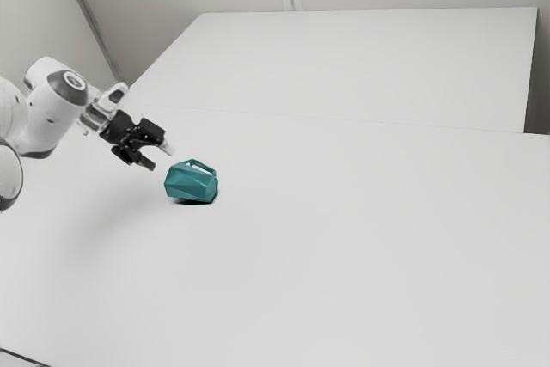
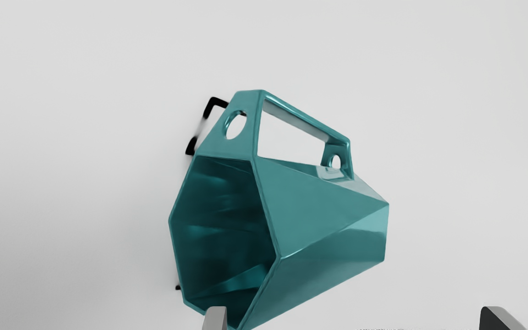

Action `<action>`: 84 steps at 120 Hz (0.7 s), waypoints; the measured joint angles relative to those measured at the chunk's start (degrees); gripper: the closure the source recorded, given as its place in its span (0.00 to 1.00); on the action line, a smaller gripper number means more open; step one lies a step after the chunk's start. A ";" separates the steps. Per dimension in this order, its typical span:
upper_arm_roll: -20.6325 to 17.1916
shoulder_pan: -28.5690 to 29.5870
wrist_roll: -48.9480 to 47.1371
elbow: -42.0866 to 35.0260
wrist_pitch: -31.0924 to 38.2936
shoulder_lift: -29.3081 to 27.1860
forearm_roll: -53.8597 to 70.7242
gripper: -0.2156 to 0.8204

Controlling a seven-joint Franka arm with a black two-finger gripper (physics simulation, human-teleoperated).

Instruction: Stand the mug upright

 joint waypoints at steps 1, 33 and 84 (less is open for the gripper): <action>-0.17 0.20 0.29 0.01 -0.10 0.22 -0.12 0.21; -2.15 2.51 7.99 1.50 -2.09 3.93 -1.63 0.21; -3.90 2.77 15.70 5.93 -4.68 9.06 -5.31 0.46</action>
